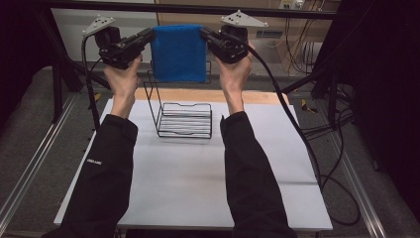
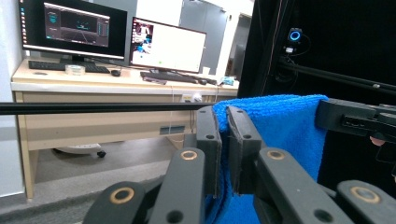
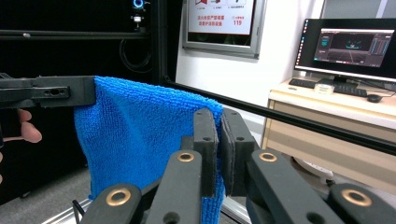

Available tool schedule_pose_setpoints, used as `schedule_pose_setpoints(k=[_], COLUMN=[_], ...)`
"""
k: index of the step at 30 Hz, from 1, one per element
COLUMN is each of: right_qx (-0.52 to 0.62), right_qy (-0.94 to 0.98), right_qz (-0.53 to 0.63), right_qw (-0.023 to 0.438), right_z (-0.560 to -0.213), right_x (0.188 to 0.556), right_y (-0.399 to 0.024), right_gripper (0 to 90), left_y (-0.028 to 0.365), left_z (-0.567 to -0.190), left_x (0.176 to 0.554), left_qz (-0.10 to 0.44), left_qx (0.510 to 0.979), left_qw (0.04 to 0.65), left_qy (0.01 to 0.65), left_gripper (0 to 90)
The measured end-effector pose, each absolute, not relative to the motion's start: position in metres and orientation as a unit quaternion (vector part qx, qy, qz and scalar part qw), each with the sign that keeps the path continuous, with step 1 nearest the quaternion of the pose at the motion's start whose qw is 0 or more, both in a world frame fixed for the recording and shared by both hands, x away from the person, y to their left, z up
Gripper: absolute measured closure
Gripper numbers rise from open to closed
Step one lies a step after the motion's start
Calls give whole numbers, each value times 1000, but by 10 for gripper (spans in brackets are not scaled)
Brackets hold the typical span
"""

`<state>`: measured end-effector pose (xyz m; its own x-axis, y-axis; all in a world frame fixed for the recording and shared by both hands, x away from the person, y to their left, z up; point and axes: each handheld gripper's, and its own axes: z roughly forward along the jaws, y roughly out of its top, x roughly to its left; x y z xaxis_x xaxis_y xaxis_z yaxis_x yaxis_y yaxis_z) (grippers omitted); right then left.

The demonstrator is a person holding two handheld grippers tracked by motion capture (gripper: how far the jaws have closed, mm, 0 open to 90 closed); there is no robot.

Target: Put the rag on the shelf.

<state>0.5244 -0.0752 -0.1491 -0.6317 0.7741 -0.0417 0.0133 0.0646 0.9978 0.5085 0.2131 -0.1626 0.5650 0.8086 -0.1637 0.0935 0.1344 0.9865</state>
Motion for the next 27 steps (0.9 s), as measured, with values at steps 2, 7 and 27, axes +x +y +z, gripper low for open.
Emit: schedule_pose_setpoints(k=[2,7,27], right_qx=[299,300,304], right_qy=[663,673,688], right_qz=[615,603,603], right_qw=[305,306,266], right_z=[-152,-161,-202], right_x=[526,527,507], right_y=[-75,-74,-79], right_gripper=[864,864,861], left_y=[214,215,221], left_z=[-166,-176,-209], left_x=[509,509,490], left_qz=[272,271,257], left_qx=[601,608,638], left_qw=[651,645,630], left_qy=[377,376,361], left_gripper=[835,835,834])
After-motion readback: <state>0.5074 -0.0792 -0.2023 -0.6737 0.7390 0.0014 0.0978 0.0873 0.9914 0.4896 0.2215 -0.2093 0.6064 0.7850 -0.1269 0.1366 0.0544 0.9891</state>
